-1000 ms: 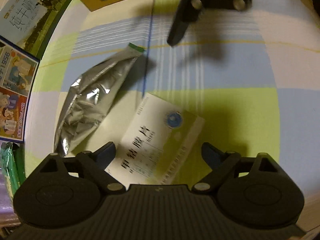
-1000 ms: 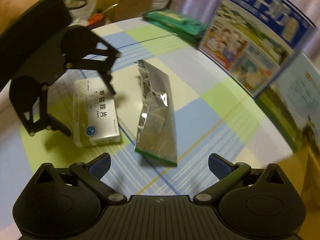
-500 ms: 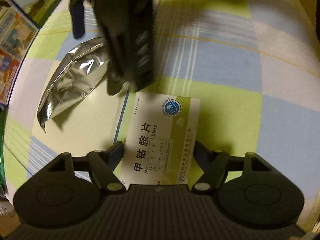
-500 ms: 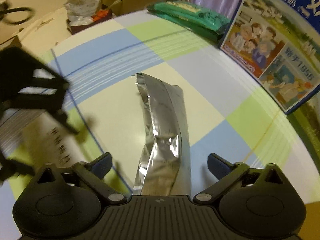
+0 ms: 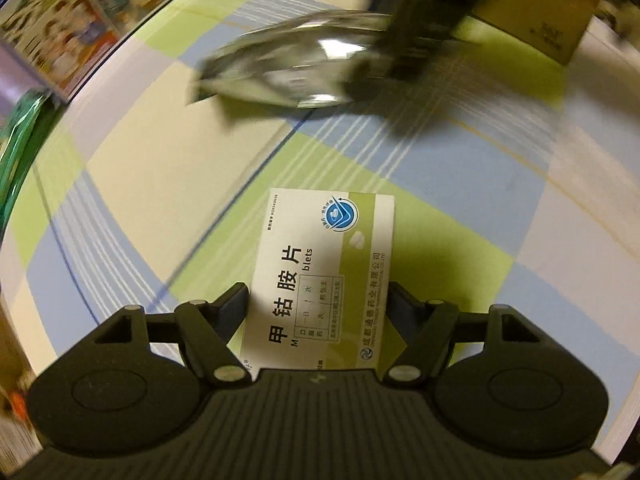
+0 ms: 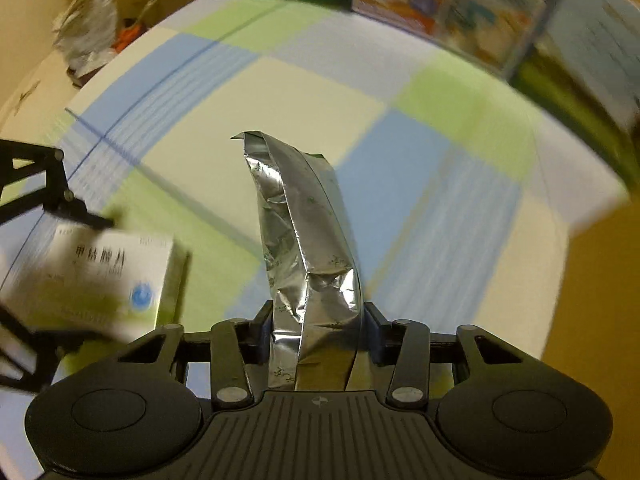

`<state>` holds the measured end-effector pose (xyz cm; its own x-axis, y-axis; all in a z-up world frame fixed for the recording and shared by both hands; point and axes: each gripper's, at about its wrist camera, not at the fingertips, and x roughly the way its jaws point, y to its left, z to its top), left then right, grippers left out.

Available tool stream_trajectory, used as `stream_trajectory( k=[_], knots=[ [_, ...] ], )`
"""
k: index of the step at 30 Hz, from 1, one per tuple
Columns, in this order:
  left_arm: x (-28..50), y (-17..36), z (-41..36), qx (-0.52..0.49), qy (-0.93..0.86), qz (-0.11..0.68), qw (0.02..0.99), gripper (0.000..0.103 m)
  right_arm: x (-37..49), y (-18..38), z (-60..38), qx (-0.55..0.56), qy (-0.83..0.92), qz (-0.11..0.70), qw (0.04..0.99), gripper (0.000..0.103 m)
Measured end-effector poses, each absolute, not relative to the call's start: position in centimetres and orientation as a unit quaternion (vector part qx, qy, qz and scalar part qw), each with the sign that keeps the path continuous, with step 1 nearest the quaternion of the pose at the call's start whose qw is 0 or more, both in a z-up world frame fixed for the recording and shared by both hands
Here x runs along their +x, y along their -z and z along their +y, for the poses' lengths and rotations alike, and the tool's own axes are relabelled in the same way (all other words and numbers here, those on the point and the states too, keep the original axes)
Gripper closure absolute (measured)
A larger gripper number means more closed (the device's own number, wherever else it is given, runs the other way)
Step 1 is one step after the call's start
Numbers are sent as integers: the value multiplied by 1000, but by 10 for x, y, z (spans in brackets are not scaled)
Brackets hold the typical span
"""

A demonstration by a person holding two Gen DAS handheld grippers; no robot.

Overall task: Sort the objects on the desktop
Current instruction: 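Grasp the white medicine box with the left tool while the right tool grasps the silver foil bag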

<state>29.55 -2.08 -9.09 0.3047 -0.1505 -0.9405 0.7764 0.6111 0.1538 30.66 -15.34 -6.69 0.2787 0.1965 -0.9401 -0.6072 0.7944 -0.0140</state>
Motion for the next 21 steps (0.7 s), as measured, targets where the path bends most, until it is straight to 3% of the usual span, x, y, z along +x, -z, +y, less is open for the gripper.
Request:
stream_trajectory(
  k=[8, 17, 20, 21],
  knots=[
    [243, 83, -32, 238, 256, 522, 778, 33, 220, 56, -202, -75, -223, 567, 789, 62],
    [179, 80, -40, 162, 228, 506, 816, 33, 151, 44, -220, -36, -229, 540, 809, 63],
    [170, 80, -41, 171, 233, 487, 824, 33, 149, 44, -222, -20, -241, 521, 819, 59],
    [171, 80, -40, 170, 236, 484, 825, 33, 149, 46, -221, -19, -244, 516, 821, 52]
  ],
)
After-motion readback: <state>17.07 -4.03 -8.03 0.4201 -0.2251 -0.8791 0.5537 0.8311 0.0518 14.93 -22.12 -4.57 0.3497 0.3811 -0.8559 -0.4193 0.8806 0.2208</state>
